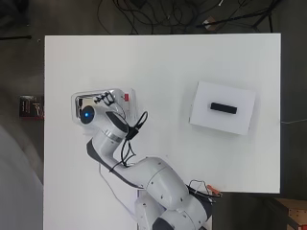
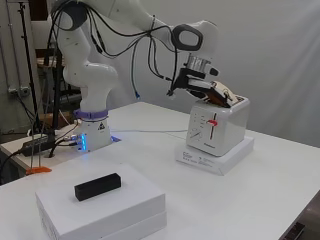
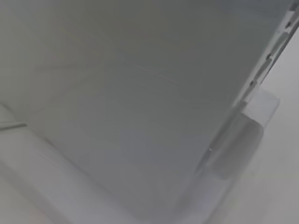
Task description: Teleoperate dual arm-hand system to toast a bread
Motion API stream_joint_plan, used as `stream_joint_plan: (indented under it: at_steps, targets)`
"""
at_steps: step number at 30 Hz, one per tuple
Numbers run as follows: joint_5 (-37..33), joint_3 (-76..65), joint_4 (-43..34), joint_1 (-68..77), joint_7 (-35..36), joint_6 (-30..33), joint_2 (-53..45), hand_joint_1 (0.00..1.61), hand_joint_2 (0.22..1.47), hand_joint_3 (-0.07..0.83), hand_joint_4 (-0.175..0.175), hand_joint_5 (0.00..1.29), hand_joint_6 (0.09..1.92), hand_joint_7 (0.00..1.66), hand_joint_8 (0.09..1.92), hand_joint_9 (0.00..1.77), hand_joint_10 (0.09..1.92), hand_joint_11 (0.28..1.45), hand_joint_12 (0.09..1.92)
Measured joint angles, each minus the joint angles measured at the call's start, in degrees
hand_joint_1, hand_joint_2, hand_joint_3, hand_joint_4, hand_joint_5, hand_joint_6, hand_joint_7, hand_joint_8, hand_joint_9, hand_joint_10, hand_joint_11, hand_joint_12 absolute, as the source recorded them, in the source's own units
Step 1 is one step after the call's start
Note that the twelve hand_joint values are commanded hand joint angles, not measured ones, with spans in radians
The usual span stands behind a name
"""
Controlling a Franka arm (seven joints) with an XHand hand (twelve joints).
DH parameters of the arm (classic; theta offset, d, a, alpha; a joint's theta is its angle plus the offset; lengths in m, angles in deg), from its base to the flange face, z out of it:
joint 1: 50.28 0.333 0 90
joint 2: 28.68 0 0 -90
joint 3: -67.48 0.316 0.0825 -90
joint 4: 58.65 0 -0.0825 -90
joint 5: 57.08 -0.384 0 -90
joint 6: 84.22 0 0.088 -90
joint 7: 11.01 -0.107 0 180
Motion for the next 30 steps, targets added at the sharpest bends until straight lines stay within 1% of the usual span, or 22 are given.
stream_joint_plan:
  at_steps: [2,4,5,8,13,18,21,23,25,28,30]
  targets:
    - [-0.8,-0.9,-0.8,0.5,-0.3,0.6,-0.2,0.00,0.96,0.002,-0.017,0.37,0.09,0.61,0.09,0.72,0.09,0.57,0.09]
    - [-1.8,-1.6,-1.5,0.6,-2.8,1.5,-0.2,0.00,0.98,0.005,-0.019,0.37,0.09,0.67,0.09,0.79,0.09,0.57,0.09]
    - [-2.4,-2.0,-1.7,0.5,-3.8,2.1,-0.5,0.00,0.99,0.006,-0.018,0.37,0.09,0.68,0.09,0.79,0.09,0.56,0.09]
    - [-2.9,-1.4,-2.3,-1.8,-4.3,3.3,-0.8,0.00,1.02,0.013,-0.015,0.37,0.09,0.65,0.09,0.75,0.09,0.54,0.09]
    - [-3.2,4.6,-3.9,-8.3,-2.8,4.2,0.4,0.03,1.07,0.022,-0.004,0.37,0.09,0.60,0.09,0.70,0.09,0.52,0.09]
    - [-3.3,5.4,-4.9,-9.0,-1.8,5.2,0.9,0.04,1.10,0.019,-0.004,0.37,0.09,0.57,0.09,0.67,0.09,0.51,0.09]
    - [-4.6,3.8,-5.9,-7.7,-1.8,5.4,0.5,0.01,1.13,0.020,-0.005,0.37,0.09,0.55,0.09,0.65,0.09,0.49,0.09]
    - [-6.3,1.5,-7.0,-5.3,-1.2,5.8,-0.7,0.00,1.15,0.011,0.006,0.42,0.09,0.56,0.09,0.65,0.09,0.48,0.09]
    - [-8.3,-2.1,-9.1,-2.7,-1.2,5.4,-2.0,0.00,1.16,0.007,0.023,0.45,0.09,0.56,0.09,0.65,0.09,0.47,0.09]
    - [-9.0,-6.8,-14.1,1.8,-3.0,2.5,-2.3,0.00,1.17,0.005,0.046,0.47,0.09,0.55,0.09,0.63,0.09,0.46,0.09]
    - [-9.2,-9.5,-16.1,4.9,-4.6,0.7,-2.4,0.00,1.17,0.004,0.057,0.47,0.09,0.52,0.09,0.60,0.09,0.46,0.09]
